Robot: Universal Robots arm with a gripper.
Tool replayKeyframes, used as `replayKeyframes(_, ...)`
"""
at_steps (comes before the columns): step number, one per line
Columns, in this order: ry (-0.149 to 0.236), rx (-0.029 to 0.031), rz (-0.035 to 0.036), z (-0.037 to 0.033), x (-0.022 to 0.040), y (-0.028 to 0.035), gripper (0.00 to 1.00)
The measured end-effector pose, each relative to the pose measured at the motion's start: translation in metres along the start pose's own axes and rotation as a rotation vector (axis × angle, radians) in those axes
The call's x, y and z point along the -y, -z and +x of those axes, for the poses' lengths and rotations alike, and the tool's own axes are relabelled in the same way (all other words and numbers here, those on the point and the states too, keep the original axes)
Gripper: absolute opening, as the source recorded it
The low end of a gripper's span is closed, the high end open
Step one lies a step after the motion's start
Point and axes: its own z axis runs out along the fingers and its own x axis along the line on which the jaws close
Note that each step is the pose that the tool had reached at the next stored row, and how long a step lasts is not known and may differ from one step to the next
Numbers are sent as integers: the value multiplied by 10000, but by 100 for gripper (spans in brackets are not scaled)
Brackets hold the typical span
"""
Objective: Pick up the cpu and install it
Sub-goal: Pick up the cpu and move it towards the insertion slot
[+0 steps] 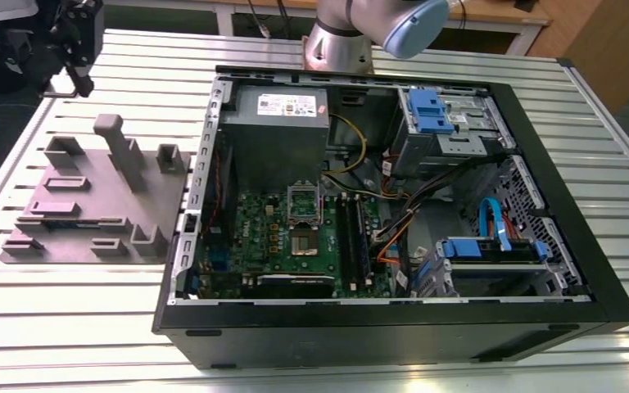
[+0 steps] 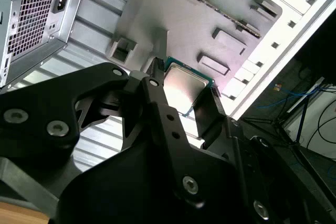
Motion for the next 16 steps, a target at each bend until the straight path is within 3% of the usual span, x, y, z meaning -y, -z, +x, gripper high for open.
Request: replayKeyframes(16, -1, 0, 0, -53, -2, 0, 47)
